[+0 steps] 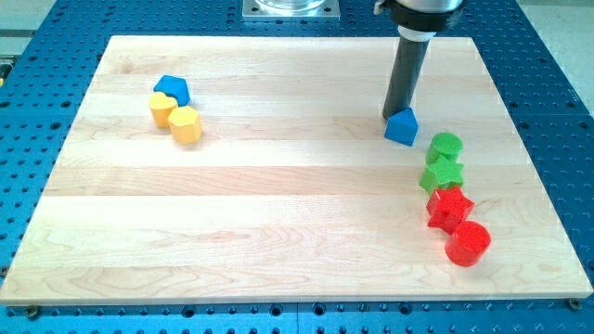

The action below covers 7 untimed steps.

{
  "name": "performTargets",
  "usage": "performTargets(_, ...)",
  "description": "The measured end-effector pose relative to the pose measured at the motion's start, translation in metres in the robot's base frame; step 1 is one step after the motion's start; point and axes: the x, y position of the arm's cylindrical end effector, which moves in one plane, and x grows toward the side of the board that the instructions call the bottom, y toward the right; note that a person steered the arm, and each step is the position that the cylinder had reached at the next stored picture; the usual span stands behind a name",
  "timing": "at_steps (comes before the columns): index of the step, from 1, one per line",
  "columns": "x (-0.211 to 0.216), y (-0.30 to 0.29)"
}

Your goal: Place the blue triangle above the green circle

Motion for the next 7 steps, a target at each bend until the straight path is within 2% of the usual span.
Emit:
performTargets(1, 0.000, -0.029)
performTargets(2, 0.019, -0.054)
performTargets(5, 0.028, 0.003)
performTargets(7, 0.012, 0.024)
